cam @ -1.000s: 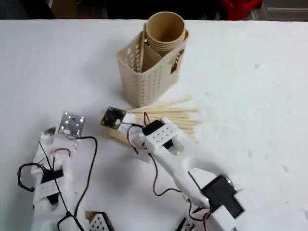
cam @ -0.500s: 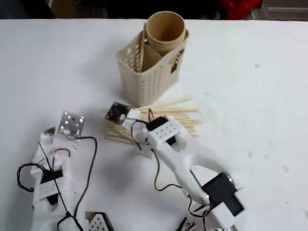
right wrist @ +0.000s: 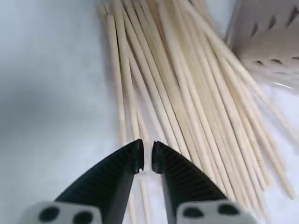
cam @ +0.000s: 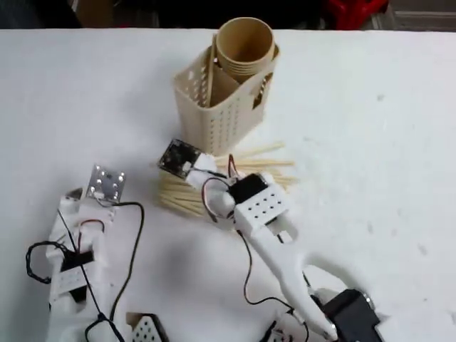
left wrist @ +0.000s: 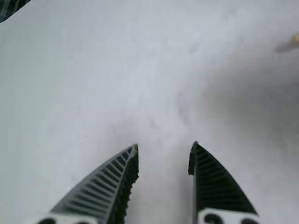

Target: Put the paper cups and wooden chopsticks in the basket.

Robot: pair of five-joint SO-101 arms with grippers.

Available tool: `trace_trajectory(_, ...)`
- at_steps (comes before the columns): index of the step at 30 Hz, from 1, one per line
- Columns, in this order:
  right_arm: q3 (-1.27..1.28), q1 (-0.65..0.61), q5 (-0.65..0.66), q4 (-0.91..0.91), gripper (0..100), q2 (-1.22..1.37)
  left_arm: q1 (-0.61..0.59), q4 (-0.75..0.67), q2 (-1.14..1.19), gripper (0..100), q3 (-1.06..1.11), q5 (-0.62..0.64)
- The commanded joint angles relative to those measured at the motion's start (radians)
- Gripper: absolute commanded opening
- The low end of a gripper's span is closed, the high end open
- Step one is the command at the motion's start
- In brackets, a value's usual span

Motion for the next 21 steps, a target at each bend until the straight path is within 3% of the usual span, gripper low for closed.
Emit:
trace_trajectory(1,0.006,0.004,-0.003,-0.044,18.2,0.039,-0.004,-0.017,-0.019,19,-0.002,-0.006)
trace_trajectory(10,-0.061,0.008,-0.003,-0.087,12.0,0.243,-0.004,-0.017,-0.019,19,-0.002,-0.006)
trace_trajectory(14,-0.061,0.008,-0.003,-0.087,11.1,0.252,-0.004,-0.017,-0.019,19,-0.002,-0.006)
trace_trajectory(18,-0.069,0.012,-0.006,-0.087,1.2,0.243,-0.004,-0.017,-0.019,19,-0.002,-0.006)
trace_trajectory(21,-0.077,0.012,-0.009,-0.068,1.9,0.203,-0.004,-0.017,-0.019,19,-0.002,-0.006)
